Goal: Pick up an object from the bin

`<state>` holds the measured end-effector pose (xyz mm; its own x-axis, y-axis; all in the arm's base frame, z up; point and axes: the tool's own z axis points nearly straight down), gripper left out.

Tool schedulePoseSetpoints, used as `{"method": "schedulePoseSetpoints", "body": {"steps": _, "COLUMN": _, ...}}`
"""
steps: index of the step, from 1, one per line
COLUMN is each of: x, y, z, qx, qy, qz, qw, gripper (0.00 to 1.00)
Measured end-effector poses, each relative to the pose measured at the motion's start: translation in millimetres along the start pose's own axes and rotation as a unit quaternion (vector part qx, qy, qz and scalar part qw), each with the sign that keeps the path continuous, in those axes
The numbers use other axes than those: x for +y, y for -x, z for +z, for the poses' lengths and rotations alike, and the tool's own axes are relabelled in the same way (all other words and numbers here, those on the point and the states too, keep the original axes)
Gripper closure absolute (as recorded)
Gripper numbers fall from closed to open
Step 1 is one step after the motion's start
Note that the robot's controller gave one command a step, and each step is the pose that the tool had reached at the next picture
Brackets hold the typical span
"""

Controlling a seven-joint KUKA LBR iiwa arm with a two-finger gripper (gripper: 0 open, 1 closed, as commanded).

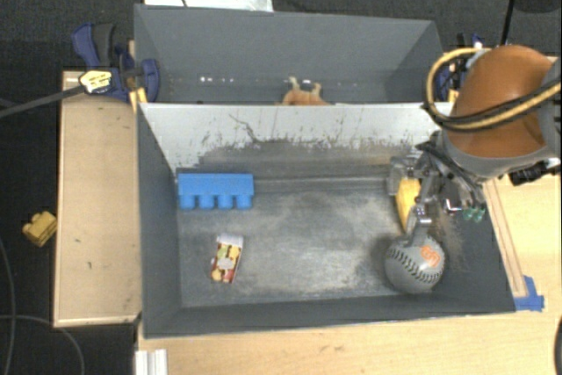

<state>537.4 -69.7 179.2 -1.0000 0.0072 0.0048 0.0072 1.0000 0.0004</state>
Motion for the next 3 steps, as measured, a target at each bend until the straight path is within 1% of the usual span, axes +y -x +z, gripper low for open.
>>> {"method": "schedulePoseSetpoints", "body": {"steps": 1, "x": 0, "y": 1.4, "z": -5, "qx": -0.0039, "qy": 0.0, "qz": -0.001, "qw": 1.0, "gripper": 0.0}}
{"method": "schedulePoseSetpoints", "body": {"steps": 2, "x": -26, "y": -16.9, "z": 44, "qx": -0.0074, "qy": -0.001, "qz": -0.025, "qw": 0.9997, "gripper": 0.0}}
{"method": "schedulePoseSetpoints", "body": {"steps": 3, "x": -43, "y": -49.7, "z": 87, "qx": -0.0083, "qy": 0.001, "qz": -0.014, "qw": 0.9999, "gripper": 0.0}}
